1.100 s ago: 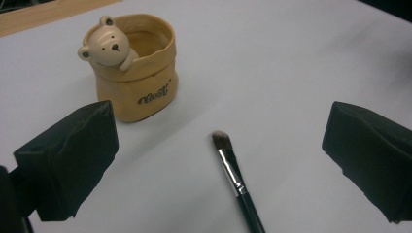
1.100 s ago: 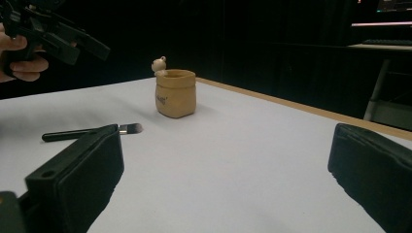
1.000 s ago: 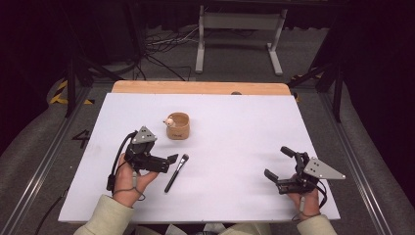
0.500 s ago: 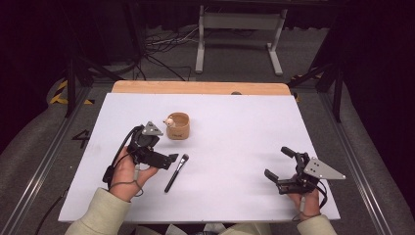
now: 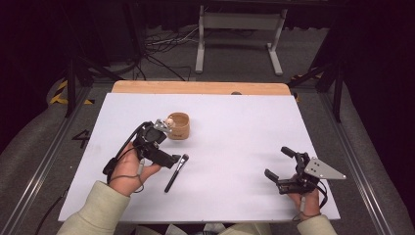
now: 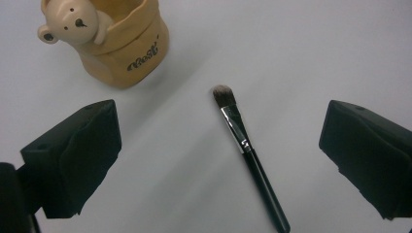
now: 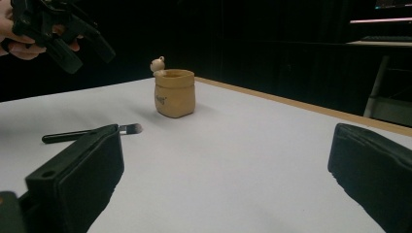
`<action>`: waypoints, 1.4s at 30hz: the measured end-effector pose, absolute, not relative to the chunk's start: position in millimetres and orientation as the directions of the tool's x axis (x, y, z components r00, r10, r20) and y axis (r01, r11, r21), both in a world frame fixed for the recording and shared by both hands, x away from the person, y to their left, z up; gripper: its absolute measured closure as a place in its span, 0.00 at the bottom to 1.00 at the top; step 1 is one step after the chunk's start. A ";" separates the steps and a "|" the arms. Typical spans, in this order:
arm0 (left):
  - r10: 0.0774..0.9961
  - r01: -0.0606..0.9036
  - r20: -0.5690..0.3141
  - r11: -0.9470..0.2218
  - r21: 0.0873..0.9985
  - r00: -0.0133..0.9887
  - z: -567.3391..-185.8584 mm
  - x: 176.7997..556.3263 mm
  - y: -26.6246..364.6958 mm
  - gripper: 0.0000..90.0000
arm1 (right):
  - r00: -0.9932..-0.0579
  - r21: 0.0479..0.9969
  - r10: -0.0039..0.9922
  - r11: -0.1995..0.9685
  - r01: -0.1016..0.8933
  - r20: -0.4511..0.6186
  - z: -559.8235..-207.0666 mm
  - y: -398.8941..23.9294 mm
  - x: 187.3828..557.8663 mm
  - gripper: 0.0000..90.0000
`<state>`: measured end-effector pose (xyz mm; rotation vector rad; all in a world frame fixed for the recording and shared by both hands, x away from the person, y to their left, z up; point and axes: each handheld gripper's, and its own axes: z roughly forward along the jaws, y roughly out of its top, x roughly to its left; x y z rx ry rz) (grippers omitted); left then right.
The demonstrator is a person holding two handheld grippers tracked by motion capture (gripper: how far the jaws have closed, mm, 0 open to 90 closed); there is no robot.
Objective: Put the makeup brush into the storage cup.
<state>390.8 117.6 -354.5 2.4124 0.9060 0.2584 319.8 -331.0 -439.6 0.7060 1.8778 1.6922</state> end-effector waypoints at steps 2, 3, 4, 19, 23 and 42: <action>0.650 0.553 -0.012 -0.637 0.536 0.760 -353.8 392.1 116.1 0.02 | -0.736 0.995 0.676 0.090 0.041 -0.030 -439.6 -330.4 319.7 0.00; 0.649 0.556 -0.014 -0.642 0.528 0.761 -354.1 392.7 115.0 0.02 | -0.736 0.995 0.676 0.092 0.042 -0.031 -439.6 -330.3 319.6 0.00; 0.646 0.558 -0.013 -0.650 0.516 0.763 -354.2 393.4 114.2 0.02 | -0.737 0.995 0.675 0.091 0.042 -0.031 -439.6 -330.2 319.6 0.00; 0.620 0.573 -0.036 -0.701 0.425 0.784 -357.4 399.5 101.3 0.03 | -0.737 0.995 0.675 0.084 0.046 -0.023 -439.9 -331.1 319.4 0.00; 0.616 0.578 -0.049 -0.705 0.411 0.786 -360.1 402.0 97.3 0.03 | -0.738 0.995 0.674 0.086 0.044 -0.026 -439.8 -331.2 319.3 0.00; 0.616 0.604 -0.083 -0.722 0.338 0.783 -384.2 410.2 84.5 0.09 | -0.742 0.996 0.670 0.079 0.044 -0.021 -439.8 -331.6 319.0 0.00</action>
